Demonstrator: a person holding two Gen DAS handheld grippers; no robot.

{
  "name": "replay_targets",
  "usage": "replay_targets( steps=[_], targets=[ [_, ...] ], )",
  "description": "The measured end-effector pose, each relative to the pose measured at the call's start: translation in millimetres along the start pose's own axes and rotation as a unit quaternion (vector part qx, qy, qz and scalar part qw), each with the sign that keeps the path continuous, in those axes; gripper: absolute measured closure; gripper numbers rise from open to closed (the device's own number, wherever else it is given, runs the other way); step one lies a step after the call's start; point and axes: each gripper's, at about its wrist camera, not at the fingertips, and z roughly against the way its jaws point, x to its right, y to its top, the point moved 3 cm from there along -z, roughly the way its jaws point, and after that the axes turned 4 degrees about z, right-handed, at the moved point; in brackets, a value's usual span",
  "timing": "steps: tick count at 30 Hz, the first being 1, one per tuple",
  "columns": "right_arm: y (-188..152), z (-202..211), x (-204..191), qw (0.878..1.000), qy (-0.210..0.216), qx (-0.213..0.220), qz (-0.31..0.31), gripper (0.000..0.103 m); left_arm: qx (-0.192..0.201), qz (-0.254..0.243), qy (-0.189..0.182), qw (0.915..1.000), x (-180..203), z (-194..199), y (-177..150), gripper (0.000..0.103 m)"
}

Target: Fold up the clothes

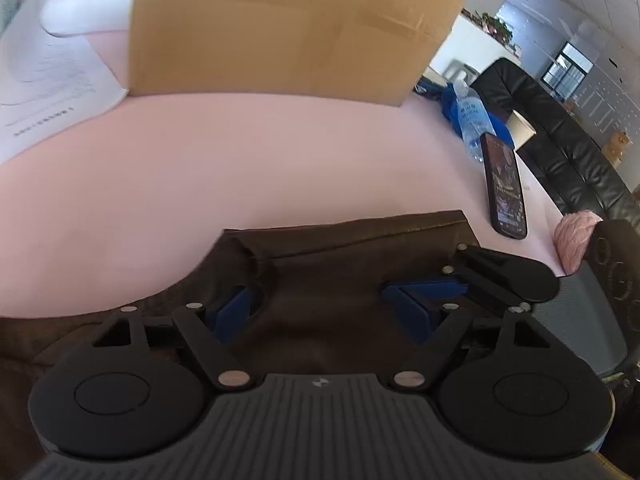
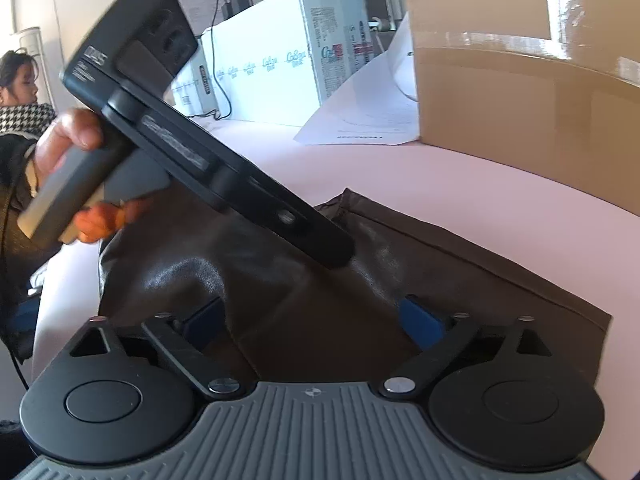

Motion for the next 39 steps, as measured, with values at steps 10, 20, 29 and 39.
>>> replay_targets(
  steps=[10, 20, 29, 39],
  targets=[
    [6, 20, -8, 0.999, -0.014, 0.042, 0.014, 0.001, 0.021, 0.031, 0.051, 0.998, -7, -11, 8, 0.102],
    [7, 22, -2, 0.997, -0.043, 0.055, 0.017, 0.0, 0.086, 0.008, 0.077, 0.9933, 10, 13, 23, 0.102],
    [8, 30, 8, 0.995, -0.064, 0.077, 0.012, 0.0, 0.122, 0.012, 0.084, 0.9889, 9, 16, 42, 0.102],
    [-13, -9, 34, 0.996, -0.081, -0.012, -0.034, 0.0, 0.106, 0.036, 0.124, 0.9859, -21, -17, 41, 0.102]
  ],
)
